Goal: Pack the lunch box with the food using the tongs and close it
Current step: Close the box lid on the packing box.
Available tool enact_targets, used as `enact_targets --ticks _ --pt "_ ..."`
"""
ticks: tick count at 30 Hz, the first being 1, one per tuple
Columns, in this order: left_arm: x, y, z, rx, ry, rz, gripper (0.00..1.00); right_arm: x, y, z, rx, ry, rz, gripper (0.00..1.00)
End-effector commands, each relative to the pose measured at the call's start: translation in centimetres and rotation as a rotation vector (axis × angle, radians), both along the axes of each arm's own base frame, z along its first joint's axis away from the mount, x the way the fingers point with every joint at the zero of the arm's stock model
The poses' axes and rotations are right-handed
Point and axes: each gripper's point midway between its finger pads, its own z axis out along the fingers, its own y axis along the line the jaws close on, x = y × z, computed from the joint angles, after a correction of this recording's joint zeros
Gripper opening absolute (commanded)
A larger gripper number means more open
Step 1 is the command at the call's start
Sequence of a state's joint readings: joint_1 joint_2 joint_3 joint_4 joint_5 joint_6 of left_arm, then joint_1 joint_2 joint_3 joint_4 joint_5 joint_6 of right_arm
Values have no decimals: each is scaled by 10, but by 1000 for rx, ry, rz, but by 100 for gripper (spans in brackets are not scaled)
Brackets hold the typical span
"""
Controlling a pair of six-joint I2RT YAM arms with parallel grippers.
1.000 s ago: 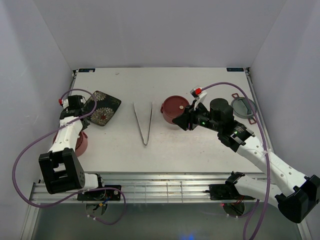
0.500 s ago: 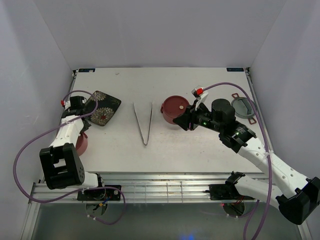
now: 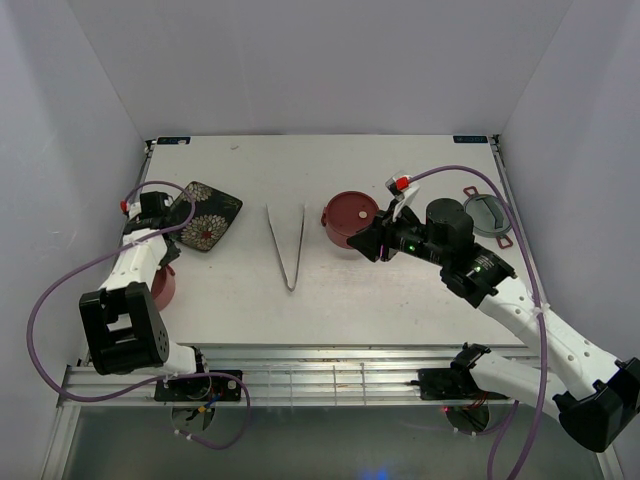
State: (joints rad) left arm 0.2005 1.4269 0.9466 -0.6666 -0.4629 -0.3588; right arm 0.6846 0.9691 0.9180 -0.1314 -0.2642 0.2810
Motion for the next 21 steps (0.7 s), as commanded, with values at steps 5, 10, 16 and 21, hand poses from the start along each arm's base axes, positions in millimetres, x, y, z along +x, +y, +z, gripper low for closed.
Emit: enact_targets --ticks 5,10,16,21 --pt "10 8 40 31 -134 58 55 -2 -3 16 25 -48 -3 43" --pt "13 4 46 3 -169 85 56 -2 -3 16 25 -48 -2 44" --pt "1 16 55 68 -144 145 47 -4 -4 16 27 -50 0 43" --pt "-3 27 52 -4 -189 211 29 -5 -1 17 32 -44 15 44"
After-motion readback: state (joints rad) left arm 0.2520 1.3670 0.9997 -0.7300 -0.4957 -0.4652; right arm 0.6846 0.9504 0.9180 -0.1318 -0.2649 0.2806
